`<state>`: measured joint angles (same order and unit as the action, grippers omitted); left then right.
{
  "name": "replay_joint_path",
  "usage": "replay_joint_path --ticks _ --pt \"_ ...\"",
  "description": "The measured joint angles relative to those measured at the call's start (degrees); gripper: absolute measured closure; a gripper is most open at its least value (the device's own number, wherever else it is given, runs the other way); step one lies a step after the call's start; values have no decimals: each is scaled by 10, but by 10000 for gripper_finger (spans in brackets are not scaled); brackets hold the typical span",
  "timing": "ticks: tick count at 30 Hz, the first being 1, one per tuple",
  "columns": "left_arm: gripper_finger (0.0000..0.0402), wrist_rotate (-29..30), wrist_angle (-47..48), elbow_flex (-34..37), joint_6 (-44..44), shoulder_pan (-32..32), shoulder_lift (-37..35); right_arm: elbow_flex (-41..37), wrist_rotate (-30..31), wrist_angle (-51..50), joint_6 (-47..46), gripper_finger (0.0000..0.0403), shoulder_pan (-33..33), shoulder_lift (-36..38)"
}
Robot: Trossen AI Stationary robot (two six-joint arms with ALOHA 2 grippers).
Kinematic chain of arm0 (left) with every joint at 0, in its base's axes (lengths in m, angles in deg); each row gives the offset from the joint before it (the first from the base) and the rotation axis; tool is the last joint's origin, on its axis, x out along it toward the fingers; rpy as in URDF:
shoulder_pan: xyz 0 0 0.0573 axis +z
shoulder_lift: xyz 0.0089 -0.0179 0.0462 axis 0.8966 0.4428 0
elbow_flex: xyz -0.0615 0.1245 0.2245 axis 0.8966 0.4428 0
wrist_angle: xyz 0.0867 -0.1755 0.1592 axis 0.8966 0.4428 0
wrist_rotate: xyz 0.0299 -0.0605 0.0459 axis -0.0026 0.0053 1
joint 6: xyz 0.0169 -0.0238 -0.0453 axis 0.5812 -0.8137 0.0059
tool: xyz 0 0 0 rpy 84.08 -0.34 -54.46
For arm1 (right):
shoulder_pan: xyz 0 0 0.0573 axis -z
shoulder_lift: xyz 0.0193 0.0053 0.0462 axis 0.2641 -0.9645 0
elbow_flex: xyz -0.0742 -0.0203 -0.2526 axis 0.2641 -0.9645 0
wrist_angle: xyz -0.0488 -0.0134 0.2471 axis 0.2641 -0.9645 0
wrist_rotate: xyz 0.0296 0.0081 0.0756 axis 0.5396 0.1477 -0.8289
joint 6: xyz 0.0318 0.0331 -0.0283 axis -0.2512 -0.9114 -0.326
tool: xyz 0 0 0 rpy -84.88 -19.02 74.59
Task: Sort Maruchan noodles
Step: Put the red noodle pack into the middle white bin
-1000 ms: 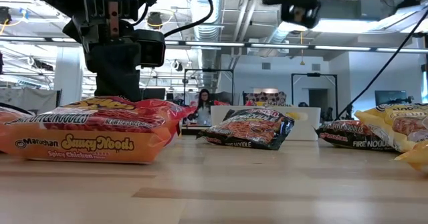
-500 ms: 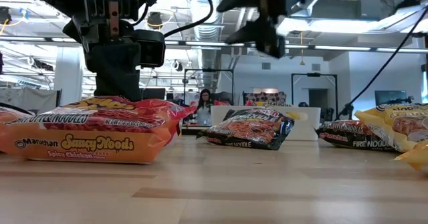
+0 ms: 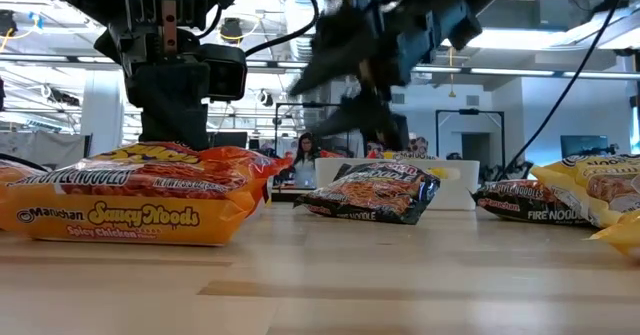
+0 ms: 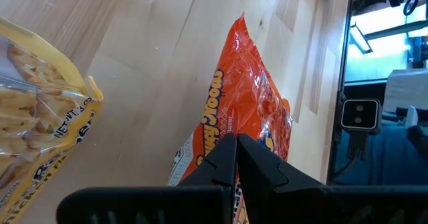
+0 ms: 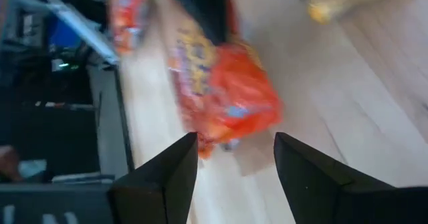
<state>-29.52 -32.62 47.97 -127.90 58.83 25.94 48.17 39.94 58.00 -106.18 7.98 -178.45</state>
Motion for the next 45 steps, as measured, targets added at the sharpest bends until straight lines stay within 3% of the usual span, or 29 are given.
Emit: replay_joint_path --ticks 4,18,30,45 --pt "401 0 0 0 0 0 0 -1 2 3 -40 182 4 -22" --pt "401 6 -1 0 0 0 0 -1 27 38 -50 173 15 -40" --pt "401 12 -12 0 -4 0 0 6 8 112 -74 173 7 -84" --pt "401 53 -36 0 -17 0 0 22 -1 116 -86 186 -6 -103"
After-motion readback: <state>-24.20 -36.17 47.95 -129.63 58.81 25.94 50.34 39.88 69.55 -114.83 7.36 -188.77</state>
